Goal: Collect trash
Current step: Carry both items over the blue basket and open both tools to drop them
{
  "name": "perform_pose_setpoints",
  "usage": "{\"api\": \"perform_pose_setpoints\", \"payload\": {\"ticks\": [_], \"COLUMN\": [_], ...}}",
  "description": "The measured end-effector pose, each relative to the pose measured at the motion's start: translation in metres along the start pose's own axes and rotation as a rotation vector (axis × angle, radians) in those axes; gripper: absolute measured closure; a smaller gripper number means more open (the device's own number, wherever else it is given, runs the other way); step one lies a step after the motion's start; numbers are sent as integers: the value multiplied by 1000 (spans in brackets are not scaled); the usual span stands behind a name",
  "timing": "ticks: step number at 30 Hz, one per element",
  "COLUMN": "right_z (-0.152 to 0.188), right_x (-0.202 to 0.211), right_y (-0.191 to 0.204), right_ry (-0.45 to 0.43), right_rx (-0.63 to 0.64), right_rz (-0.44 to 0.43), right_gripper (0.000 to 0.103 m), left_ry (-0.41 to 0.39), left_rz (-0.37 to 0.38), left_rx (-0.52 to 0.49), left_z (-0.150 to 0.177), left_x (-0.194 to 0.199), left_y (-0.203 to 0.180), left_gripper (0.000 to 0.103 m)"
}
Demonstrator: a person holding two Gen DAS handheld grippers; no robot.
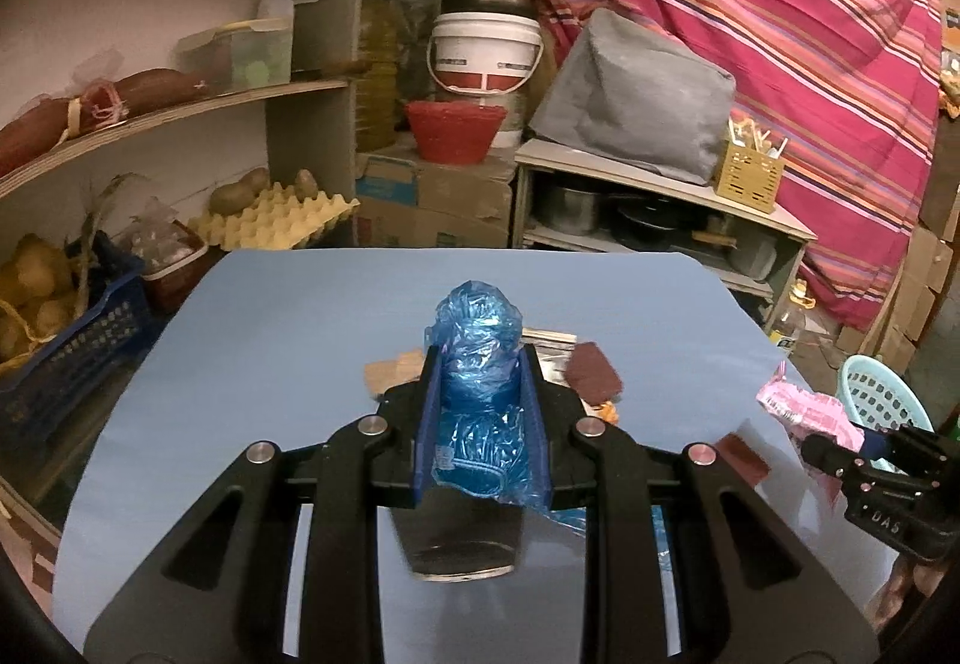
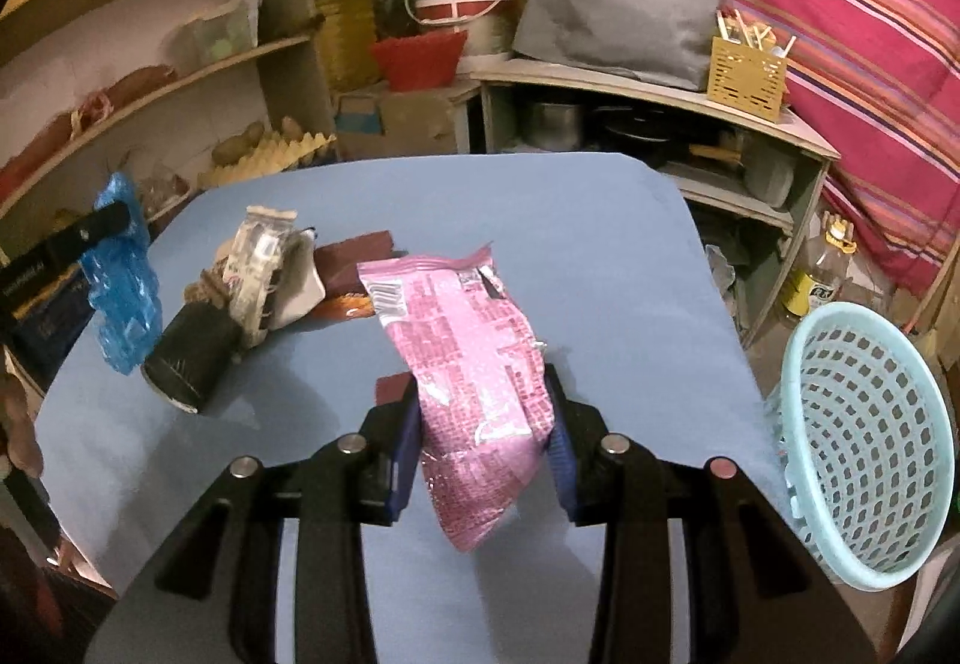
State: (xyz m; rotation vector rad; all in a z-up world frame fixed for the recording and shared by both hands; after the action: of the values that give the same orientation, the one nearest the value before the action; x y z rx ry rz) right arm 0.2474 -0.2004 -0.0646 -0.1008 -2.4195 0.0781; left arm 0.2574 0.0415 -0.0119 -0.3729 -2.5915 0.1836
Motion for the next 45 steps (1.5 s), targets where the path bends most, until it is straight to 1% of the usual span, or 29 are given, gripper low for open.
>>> {"api": "perform_pose_setpoints", "payload": {"ticks": [3, 9, 16, 20, 29, 32, 34, 39, 42, 45], "right_z": [-2, -5, -5, -3, 12, 19, 24, 37, 42, 45], "right_x": [0, -3, 1, 2, 0, 1, 4, 8, 8, 7], "right_y": [-13, -39, -87, -118, -227, -261, -282, -318, -328, -335], "right_ry": [-8, -17, -35, -34, -12, -3, 0, 8, 13, 18], "right_rx": [-12, -41, -82, -111, -204, -237, -266, -313, -335, -354], "right_rz": [-3, 26, 87, 130, 280, 328, 349, 398, 410, 414], "right_gripper": [66, 66, 66, 66, 66, 66, 66, 66, 66, 66], "left_ry": [4, 12, 35, 35, 54, 71, 84, 115, 134, 137], "left_rz": [13, 30, 59, 97, 200, 266, 302, 372, 405, 417], "left_rx": [-4, -32, -56, -65, -143, -125, -131, -174, -206, -248], "left_z": [0, 3, 9, 8, 12, 14, 18, 34, 45, 53], "left_x": [-6, -18, -39, -49, -77, -93, -102, -121, -130, -135], "left_y": [-12, -36, -71, -100, -202, -242, -269, -335, -369, -394], "left_gripper": [79, 79, 79, 79, 79, 79, 79, 77, 77, 75]}}
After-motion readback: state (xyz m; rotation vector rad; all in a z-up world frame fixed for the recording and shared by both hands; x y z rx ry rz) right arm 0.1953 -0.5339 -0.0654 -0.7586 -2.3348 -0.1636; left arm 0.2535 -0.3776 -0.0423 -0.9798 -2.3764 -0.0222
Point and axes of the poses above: each gripper's, at about its wrist camera, not at the fingertips, and x roughly against the way its jaws point, y to its left, z to its underside, the point moved 8 cm from there along -x, roughly the way its jaws point, and after that the axes turned 13 degrees about z, right-handed, at the moved point
